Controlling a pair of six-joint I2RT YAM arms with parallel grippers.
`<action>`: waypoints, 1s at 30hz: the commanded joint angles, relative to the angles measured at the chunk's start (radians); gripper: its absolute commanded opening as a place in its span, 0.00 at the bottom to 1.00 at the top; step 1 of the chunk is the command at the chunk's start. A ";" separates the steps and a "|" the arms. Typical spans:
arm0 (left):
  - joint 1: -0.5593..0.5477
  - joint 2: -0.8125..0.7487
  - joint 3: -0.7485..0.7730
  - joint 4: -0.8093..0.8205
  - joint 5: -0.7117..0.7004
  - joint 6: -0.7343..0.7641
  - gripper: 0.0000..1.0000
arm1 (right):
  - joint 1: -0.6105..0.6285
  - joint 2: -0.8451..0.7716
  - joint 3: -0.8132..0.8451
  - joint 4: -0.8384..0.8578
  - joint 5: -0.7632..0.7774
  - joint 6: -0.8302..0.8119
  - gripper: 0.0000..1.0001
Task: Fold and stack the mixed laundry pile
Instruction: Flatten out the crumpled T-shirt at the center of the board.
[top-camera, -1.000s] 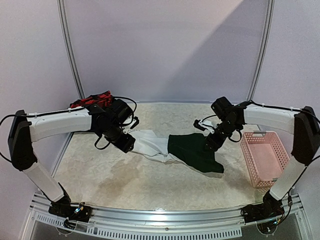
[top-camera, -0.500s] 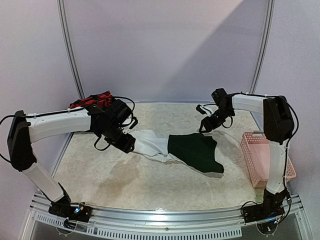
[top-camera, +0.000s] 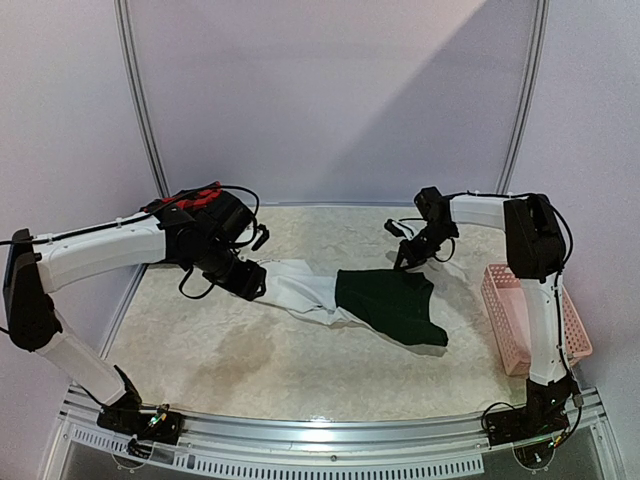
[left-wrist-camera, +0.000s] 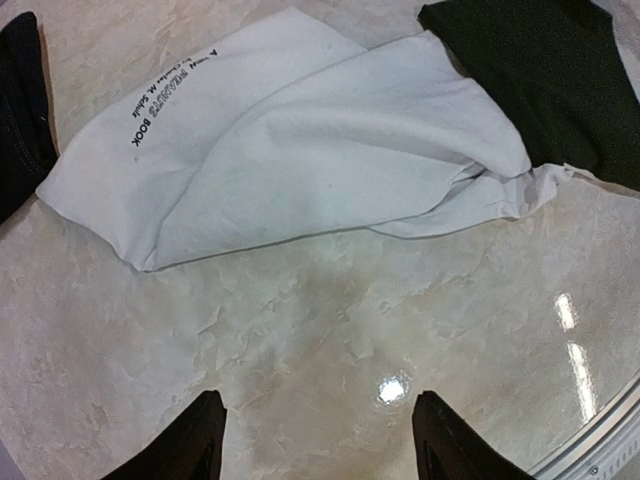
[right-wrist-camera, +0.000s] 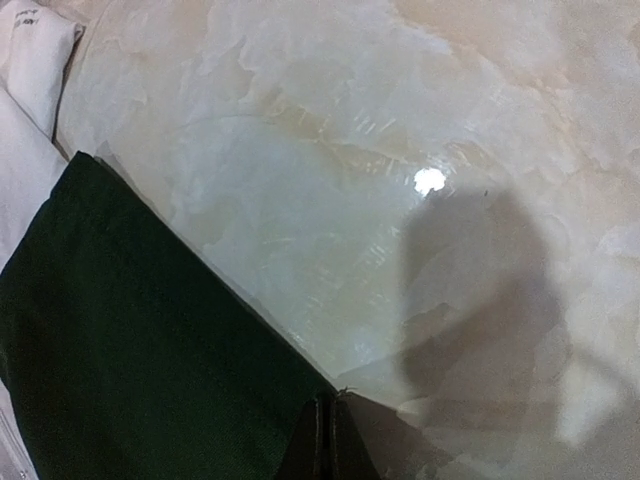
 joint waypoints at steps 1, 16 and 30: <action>-0.010 0.004 -0.004 -0.006 0.018 -0.011 0.65 | -0.001 -0.011 0.016 -0.038 -0.074 -0.021 0.00; -0.002 0.010 0.031 -0.034 -0.055 0.051 0.65 | 0.480 -0.903 -0.632 -0.290 -0.279 -0.362 0.00; 0.004 0.098 0.091 -0.037 -0.055 0.049 0.65 | 0.348 -0.976 -0.515 -0.303 -0.007 -0.475 0.30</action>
